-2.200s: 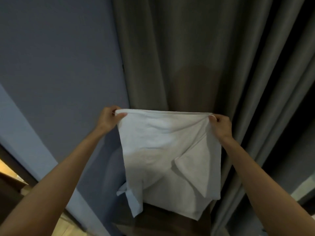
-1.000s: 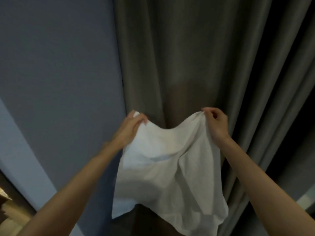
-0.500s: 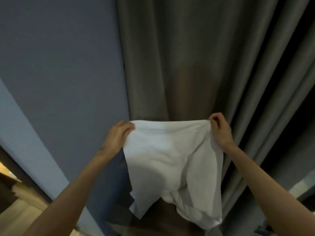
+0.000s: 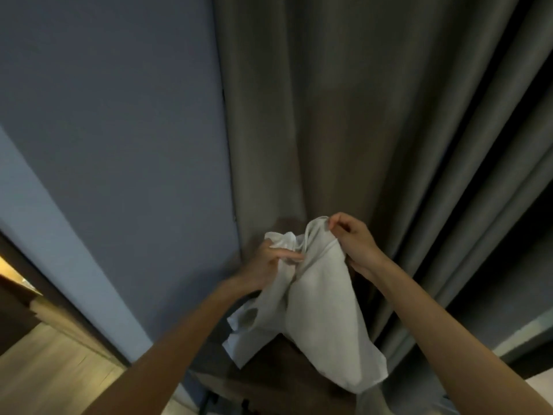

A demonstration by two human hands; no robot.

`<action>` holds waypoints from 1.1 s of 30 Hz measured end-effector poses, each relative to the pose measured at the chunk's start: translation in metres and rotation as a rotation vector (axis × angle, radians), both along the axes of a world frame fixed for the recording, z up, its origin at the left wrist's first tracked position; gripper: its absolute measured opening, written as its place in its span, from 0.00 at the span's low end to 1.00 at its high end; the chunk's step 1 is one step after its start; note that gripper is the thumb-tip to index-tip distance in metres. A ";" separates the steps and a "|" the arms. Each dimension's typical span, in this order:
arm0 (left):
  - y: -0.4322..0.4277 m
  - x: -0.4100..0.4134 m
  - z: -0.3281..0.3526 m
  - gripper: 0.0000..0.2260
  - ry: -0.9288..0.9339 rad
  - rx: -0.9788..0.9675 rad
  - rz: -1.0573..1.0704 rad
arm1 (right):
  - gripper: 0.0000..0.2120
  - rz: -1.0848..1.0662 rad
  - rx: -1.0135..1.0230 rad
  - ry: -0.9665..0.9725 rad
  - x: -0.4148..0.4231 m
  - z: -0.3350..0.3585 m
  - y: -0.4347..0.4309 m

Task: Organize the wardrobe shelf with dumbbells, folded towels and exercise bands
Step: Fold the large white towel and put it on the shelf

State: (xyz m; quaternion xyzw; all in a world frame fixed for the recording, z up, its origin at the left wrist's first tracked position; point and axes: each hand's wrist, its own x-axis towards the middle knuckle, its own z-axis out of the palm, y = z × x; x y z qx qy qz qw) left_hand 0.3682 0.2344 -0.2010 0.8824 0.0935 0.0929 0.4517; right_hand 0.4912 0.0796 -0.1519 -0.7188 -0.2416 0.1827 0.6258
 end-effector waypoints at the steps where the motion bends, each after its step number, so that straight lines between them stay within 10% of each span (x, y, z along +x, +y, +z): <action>1: -0.005 0.004 -0.007 0.12 0.045 0.081 -0.005 | 0.15 0.025 -0.014 0.015 -0.003 0.001 0.003; 10: -0.009 0.002 -0.034 0.05 0.262 0.213 -0.211 | 0.09 -0.030 0.009 0.045 -0.011 -0.004 0.007; 14: 0.011 -0.004 -0.030 0.23 0.292 0.222 -0.230 | 0.11 -0.078 0.022 0.027 -0.006 -0.006 0.001; 28: 0.067 0.020 0.134 0.11 -0.411 0.771 0.246 | 0.14 -0.318 0.273 -0.332 0.036 0.062 -0.005; 33: 0.056 0.019 0.154 0.13 -0.414 0.859 0.135 | 0.11 -0.394 -0.156 -0.655 0.038 0.048 -0.013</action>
